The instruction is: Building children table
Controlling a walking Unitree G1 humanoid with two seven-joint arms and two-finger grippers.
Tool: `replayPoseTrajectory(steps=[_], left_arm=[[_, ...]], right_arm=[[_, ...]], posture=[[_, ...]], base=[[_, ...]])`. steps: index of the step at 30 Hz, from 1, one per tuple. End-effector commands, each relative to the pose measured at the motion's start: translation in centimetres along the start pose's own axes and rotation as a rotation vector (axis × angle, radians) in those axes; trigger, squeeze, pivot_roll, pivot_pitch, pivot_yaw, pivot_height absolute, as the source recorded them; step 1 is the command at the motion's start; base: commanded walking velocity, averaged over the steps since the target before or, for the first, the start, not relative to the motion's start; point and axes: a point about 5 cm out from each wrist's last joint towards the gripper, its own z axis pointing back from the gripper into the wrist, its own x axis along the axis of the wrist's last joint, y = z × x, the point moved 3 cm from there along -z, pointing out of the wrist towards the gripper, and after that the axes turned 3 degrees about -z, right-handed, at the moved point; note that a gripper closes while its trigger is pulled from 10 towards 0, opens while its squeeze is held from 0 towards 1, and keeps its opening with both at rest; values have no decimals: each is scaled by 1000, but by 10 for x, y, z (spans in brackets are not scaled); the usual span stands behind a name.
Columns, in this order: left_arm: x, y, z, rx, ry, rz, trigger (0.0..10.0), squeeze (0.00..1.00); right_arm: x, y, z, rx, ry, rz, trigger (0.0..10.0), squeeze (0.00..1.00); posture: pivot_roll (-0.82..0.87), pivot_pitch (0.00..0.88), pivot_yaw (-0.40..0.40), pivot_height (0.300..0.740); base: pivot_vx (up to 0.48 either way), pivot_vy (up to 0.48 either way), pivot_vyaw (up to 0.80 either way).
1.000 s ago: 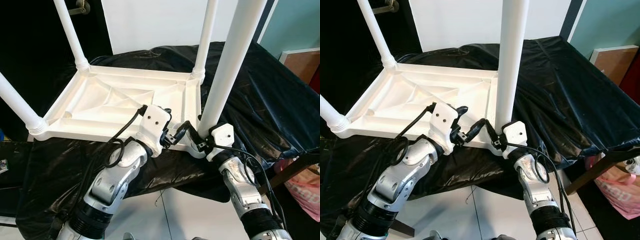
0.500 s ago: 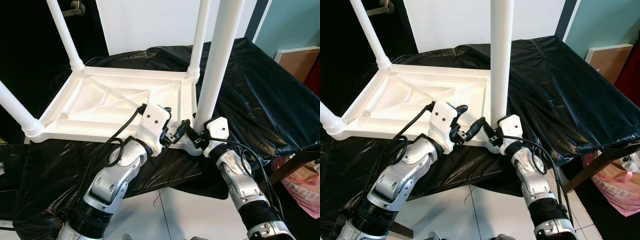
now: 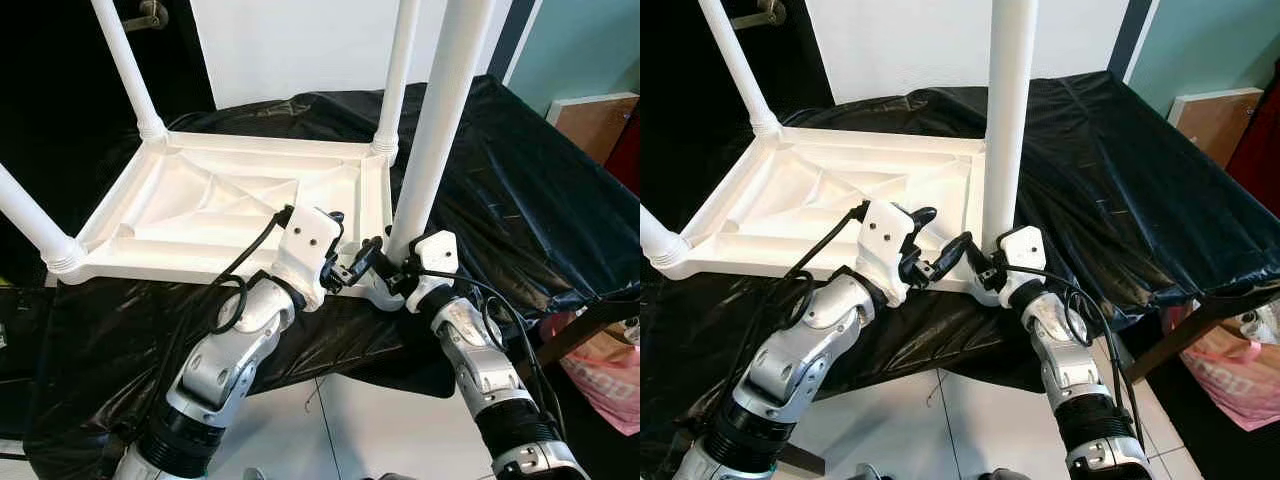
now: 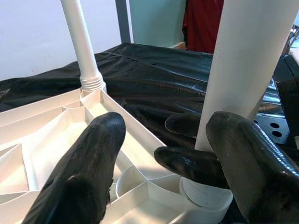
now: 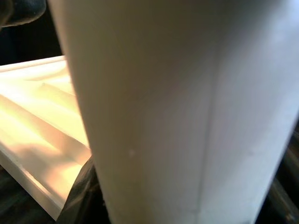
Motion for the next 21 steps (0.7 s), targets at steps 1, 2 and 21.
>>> replayPoseTrajectory(steps=[1, 2, 21], left_arm=[[3, -5, 0, -69, -5, 5, 10000, 0], [3, -5, 0, -69, -5, 5, 10000, 0], [4, -5, 1, -69, -6, 6, 10000, 0]], right_arm=[[-70, -6, 31, -104, 334, -193, 10000, 0], [-70, -7, 31, -107, 337, -200, 10000, 0], [-70, -7, 32, -147, 346, -241, 10000, 0]], posture=[[-15, 125, -1, 740], [-15, 125, -1, 740], [-11, 125, -1, 740]], base=[[0, 0, 0], [0, 0, 0], [0, 0, 0]])
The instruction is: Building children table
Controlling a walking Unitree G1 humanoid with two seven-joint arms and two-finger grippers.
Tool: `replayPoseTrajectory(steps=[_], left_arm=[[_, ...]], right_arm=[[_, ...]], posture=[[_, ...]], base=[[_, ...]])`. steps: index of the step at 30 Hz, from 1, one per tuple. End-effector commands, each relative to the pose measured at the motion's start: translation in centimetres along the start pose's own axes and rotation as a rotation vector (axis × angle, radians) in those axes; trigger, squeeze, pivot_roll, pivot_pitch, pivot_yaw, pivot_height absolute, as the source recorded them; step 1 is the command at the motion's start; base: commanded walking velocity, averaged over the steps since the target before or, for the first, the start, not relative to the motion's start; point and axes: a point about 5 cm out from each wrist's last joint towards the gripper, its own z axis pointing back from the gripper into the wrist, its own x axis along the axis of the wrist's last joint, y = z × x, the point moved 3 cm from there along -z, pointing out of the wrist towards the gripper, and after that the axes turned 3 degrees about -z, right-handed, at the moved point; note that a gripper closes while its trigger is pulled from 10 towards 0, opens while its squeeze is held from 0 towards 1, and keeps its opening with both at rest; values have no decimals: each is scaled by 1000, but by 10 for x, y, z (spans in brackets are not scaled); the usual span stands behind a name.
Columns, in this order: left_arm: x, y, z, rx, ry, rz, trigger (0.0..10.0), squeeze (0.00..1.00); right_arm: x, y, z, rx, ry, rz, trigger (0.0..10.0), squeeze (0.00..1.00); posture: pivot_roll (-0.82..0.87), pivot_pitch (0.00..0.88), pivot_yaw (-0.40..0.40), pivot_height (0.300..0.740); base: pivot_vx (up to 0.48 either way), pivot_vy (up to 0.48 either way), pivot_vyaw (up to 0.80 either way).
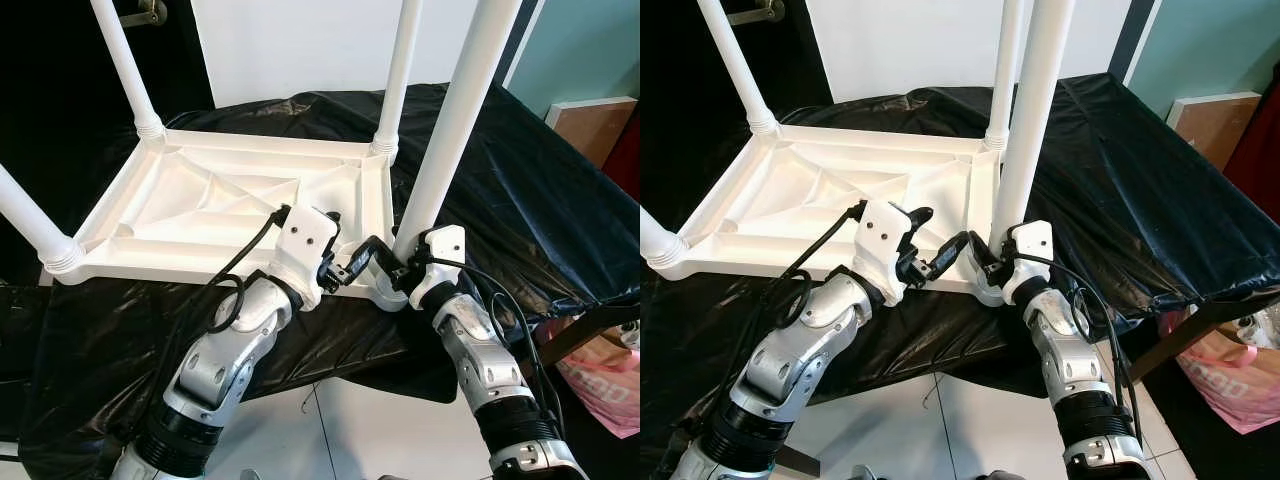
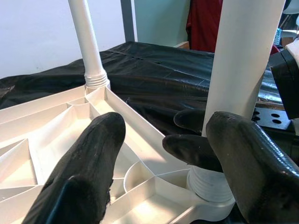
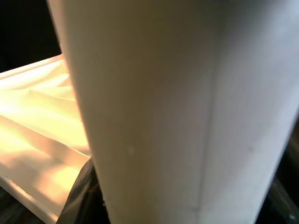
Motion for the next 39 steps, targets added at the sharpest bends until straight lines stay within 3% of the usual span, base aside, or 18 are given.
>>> replayPoseTrajectory(steps=[1, 7, 9, 11, 15, 18, 22, 23, 26, 33, 34, 36, 37, 39], left_arm=[[4, -7, 0, -77, -13, 4, 10000, 0], [3, -7, 0, -79, -9, 5, 10000, 0], [3, -8, 0, -80, -8, 5, 10000, 0], [3, -9, 0, -86, -9, 5, 10000, 0], [3, -10, 0, -91, -8, 5, 10000, 0], [3, -11, 0, -97, -5, 4, 10000, 0], [2, -14, 0, -107, -4, 4, 10000, 0], [2, -14, 0, -109, -4, 4, 10000, 0], [2, -15, 0, -111, -3, 4, 10000, 0], [1, -18, -1, -139, 3, 1, 10000, 0], [0, -19, 0, -146, 7, 4, 10000, 0], [-1, -20, 0, -154, 11, -6, 10000, 0], [-3, -22, 0, -165, 17, -10, 10000, 0], [-5, -25, 1, -179, 24, -11, 10000, 0]], right_arm=[[-69, -8, 29, -99, 301, -124, 10000, 0], [-53, -5, 28, -160, 200, -106, 10000, 0], [-51, -8, 27, -221, 184, -98, 10000, 0], [-46, -18, 28, -397, 161, -90, 10000, 0], [-40, -19, 25, -497, 131, -96, 10000, 0], [-32, 0, 17, -435, 86, -76, 10000, 0], [-17, 11, 12, -340, -1, -57, 10000, 0], [-11, 13, 11, -298, -35, -61, 10000, 1000], [-2, 16, 10, -239, -81, -76, 10000, 1000], [14, -4, 10, -114, -101, -31, 10000, 1000], [16, -7, 10, -92, -98, -17, 10000, 667], [18, -11, 10, -64, -93, -6, 10000, 667], [21, -14, 9, -16, -88, 8, 10000, 0], [25, -15, 8, 47, -78, 15, 10000, 0]], posture=[[-11, 125, -1, 740], [-10, 122, -1, 740], [-10, 121, 1, 740], [-10, 119, 1, 740], [-9, 119, -2, 740], [-4, 114, -5, 740], [-4, 108, -7, 740], [-3, 103, -8, 740], [-4, 97, -6, 740], [-8, 85, -8, 740], [-8, 85, -8, 740], [-11, 80, -9, 740], [-13, 78, -9, 740], [-15, 74, -9, 740]], base=[[0, 0, 0], [0, 0, 0], [0, 0, 0], [0, 0, 0], [0, 0, 0], [0, 0, 0], [0, 0, 0], [0, 0, 0], [0, 0, 0], [0, 0, 0], [0, 0, 0], [0, 0, 0], [0, 0, 0], [0, 0, 0]])
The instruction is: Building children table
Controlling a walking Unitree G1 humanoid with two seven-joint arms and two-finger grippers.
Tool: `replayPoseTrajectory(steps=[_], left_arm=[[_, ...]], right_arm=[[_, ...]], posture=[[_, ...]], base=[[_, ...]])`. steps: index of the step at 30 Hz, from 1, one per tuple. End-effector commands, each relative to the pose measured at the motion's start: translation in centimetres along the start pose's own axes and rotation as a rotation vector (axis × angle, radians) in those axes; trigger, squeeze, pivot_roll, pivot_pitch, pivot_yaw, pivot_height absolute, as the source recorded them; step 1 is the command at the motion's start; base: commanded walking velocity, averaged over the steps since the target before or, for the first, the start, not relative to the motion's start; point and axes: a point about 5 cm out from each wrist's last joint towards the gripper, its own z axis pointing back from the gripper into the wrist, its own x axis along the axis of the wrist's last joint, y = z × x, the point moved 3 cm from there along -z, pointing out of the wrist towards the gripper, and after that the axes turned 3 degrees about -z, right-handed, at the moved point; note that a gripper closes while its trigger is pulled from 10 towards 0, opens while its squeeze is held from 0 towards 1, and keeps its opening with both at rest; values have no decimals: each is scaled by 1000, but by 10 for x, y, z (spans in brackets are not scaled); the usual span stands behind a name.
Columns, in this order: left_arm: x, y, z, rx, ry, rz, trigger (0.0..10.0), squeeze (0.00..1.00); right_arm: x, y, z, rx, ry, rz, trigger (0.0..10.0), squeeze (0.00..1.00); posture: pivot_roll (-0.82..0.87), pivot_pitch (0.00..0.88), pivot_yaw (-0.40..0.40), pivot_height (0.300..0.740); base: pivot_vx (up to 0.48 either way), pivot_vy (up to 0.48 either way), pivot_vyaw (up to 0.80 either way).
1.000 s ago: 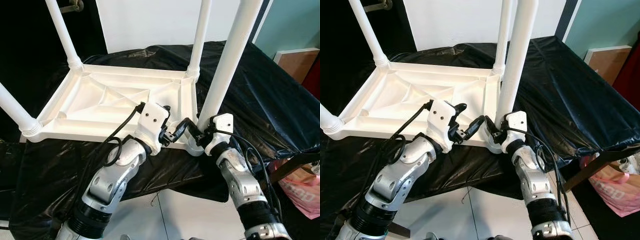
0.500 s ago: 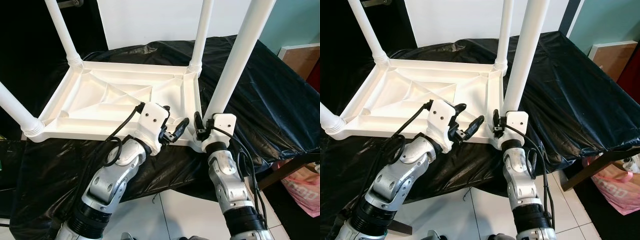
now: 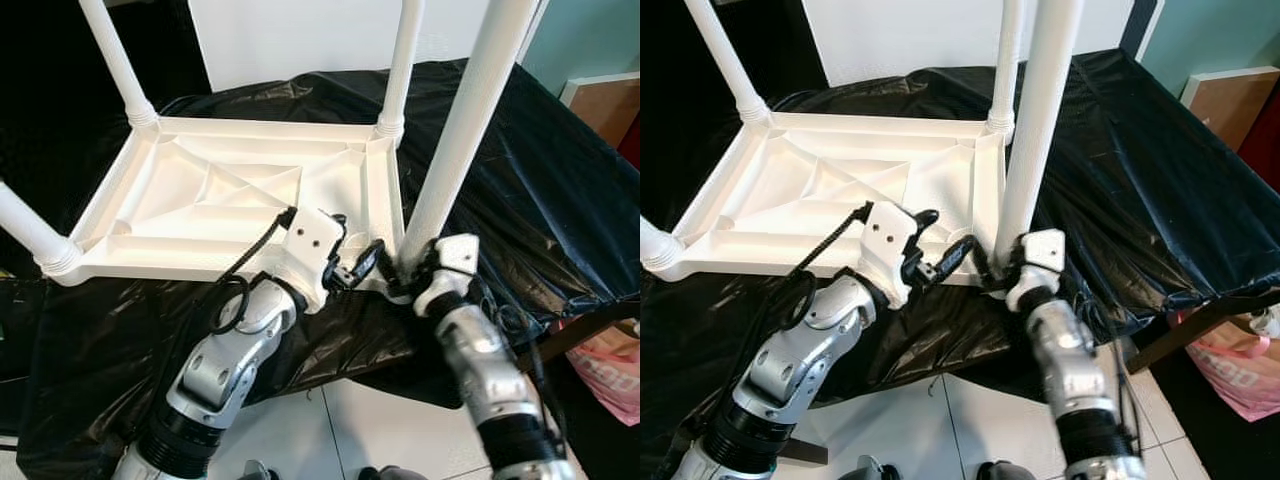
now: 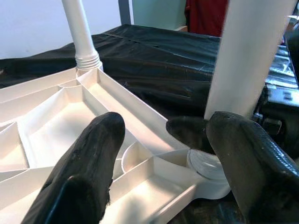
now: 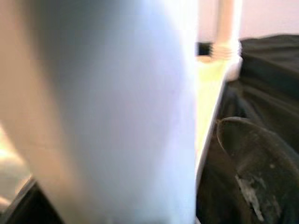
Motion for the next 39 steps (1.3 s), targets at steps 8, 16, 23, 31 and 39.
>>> replayPoseTrajectory(steps=[8, 16, 23, 31, 39], left_arm=[[-15, -21, 4, -183, 56, -23, 10000, 0], [-20, -24, 4, -207, 75, -25, 10000, 0], [-32, -25, 6, -221, 129, -63, 10000, 0], [-33, -23, 6, -206, 136, -67, 10000, 0], [-36, -22, 4, -199, 145, -62, 10000, 0]], right_arm=[[3, -1, -4, 254, 70, 25, 10000, 0], [-4, -7, -14, 416, 188, 105, 9451, 0], [-17, -19, -14, 394, 266, 91, 0, 0], [-24, -24, -12, 344, 284, 67, 0, 0], [-33, -24, -20, 107, 253, 18, 10000, 0]], posture=[[-15, 58, -9, 740], [-10, 45, -3, 740], [-3, 45, -12, 740], [-1, 50, -15, 740], [-16, 54, -9, 740]], base=[[0, 0, 0], [0, 0, 0], [0, 0, 0], [0, 0, 0], [0, 0, 0]])
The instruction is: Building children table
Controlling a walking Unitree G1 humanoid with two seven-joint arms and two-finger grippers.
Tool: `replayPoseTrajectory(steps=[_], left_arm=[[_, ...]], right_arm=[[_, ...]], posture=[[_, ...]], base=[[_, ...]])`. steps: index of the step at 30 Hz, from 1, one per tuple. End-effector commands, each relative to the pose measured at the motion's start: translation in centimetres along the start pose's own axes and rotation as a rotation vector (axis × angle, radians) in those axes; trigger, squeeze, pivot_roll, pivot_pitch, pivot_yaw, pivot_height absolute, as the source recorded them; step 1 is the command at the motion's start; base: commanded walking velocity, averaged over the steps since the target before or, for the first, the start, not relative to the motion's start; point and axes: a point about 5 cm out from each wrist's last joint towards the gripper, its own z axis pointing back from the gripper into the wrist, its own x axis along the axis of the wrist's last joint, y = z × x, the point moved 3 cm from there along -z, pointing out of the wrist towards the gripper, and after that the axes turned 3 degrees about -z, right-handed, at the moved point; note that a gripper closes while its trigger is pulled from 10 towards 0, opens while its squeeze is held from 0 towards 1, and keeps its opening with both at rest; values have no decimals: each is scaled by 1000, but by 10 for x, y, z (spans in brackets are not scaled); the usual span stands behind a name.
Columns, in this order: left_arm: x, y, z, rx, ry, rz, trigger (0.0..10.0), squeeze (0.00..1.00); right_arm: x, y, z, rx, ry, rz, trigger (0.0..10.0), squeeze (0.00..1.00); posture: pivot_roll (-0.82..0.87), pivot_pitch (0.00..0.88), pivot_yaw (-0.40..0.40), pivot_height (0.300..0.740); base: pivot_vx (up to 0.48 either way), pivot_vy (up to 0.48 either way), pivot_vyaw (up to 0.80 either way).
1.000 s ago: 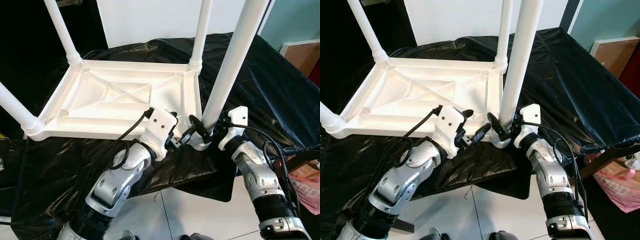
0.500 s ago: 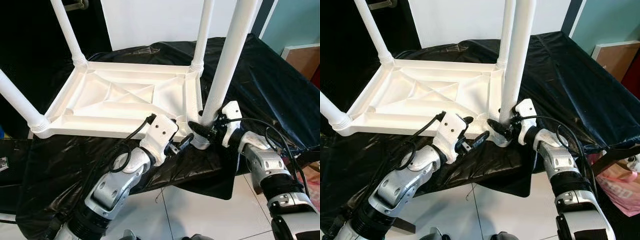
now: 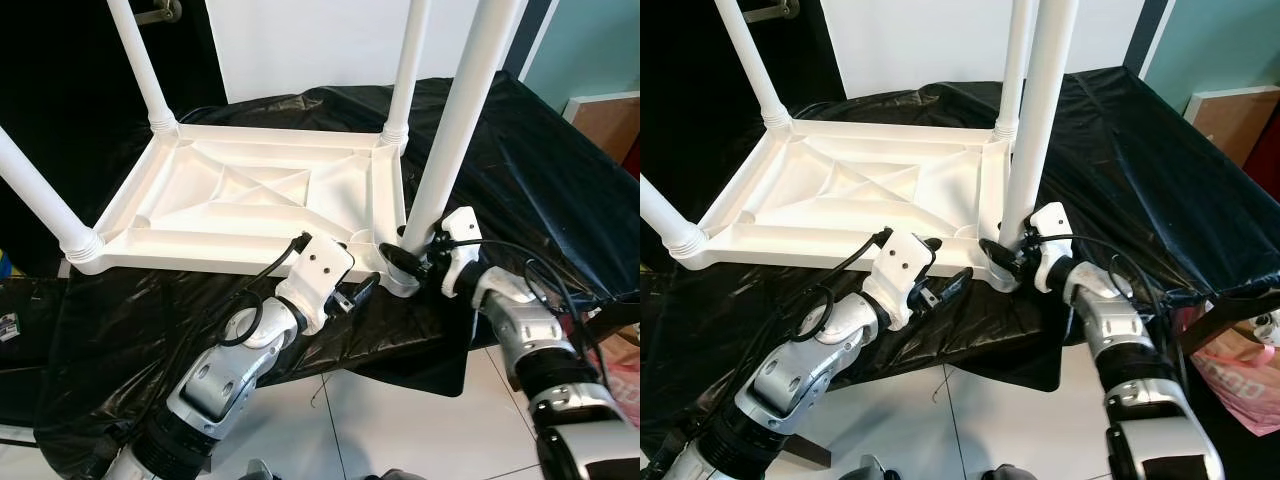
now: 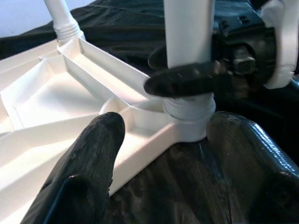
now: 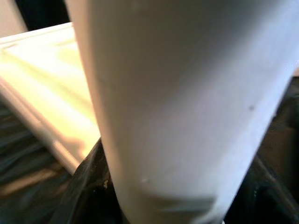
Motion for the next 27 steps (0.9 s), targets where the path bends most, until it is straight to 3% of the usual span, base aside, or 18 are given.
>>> replayPoseTrajectory(steps=[1, 5, 9, 10, 22, 27], left_arm=[[0, -14, -1, -146, -9, -8, 10000, 0], [0, -15, -3, -146, -12, -11, 10000, 0], [-3, -15, -3, -149, 0, -4, 10000, 0], [-4, -13, -4, -140, 3, 5, 10000, 0], [-8, -8, -6, -100, 15, 13, 10000, 0], [-7, -4, -6, -74, 9, 18, 10000, 0]], right_arm=[[-14, -4, 3, -89, 32, -60, 10000, 0], [-15, -3, 4, -177, 12, -82, 10000, 0], [-21, 7, 2, -261, 23, -142, 10000, 0], [-25, 11, 2, -334, 35, -147, 10000, 0], [-33, 31, 0, -577, 46, -207, 10000, 0], [-19, 40, -2, -570, -19, -194, 10000, 0]], posture=[[-19, 54, -7, 740], [-25, 54, -5, 740], [-29, 56, -3, 740], [-30, 58, -5, 740], [-24, 57, -20, 740], [-27, 58, -17, 740]], base=[[0, 0, 0], [0, 0, 0], [0, 0, 0], [0, 0, 0], [0, 0, 0], [0, 0, 0]])
